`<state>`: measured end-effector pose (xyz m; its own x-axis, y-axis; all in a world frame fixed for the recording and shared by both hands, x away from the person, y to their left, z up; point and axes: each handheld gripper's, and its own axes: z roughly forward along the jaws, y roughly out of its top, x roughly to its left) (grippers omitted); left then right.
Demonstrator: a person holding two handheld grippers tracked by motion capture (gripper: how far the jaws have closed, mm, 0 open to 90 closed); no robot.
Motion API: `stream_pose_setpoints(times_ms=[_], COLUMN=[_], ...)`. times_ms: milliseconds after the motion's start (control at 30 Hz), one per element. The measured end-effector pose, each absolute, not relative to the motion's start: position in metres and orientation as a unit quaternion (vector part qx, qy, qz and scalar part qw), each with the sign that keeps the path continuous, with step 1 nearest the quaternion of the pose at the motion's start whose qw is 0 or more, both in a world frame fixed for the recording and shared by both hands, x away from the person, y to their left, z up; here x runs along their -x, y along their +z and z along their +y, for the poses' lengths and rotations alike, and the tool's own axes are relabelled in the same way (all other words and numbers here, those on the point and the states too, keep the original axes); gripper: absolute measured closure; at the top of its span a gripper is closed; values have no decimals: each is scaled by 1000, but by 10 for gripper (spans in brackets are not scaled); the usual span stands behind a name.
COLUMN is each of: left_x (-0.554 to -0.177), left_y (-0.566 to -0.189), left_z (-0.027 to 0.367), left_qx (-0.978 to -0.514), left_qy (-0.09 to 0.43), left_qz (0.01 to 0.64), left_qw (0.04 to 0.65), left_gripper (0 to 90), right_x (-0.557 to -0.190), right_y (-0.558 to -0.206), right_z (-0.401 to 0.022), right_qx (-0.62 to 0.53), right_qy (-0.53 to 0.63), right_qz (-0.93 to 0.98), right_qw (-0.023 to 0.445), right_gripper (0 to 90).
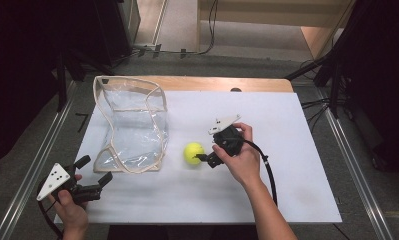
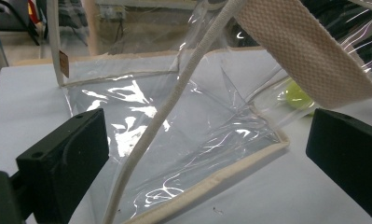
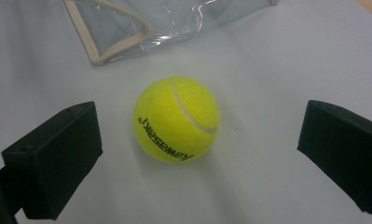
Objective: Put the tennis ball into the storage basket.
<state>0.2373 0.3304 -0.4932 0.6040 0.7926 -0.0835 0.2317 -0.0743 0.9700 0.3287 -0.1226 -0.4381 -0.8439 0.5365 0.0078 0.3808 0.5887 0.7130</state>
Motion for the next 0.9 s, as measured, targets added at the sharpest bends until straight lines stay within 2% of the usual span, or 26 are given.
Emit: stream_pose_setpoints(times_ms=[900], left_x=[-237], left_y=[-493], left_z=[330], left_qx=[-691], left_qy=[247], left_qz=[372], left_qw=[569], left_gripper=[0], right_x=[-341], right_y=[-450], right_z=[-100], right_qx=[-238], right_qy=[331], right_qz=[910], right_qw=[78], right_gripper=[0])
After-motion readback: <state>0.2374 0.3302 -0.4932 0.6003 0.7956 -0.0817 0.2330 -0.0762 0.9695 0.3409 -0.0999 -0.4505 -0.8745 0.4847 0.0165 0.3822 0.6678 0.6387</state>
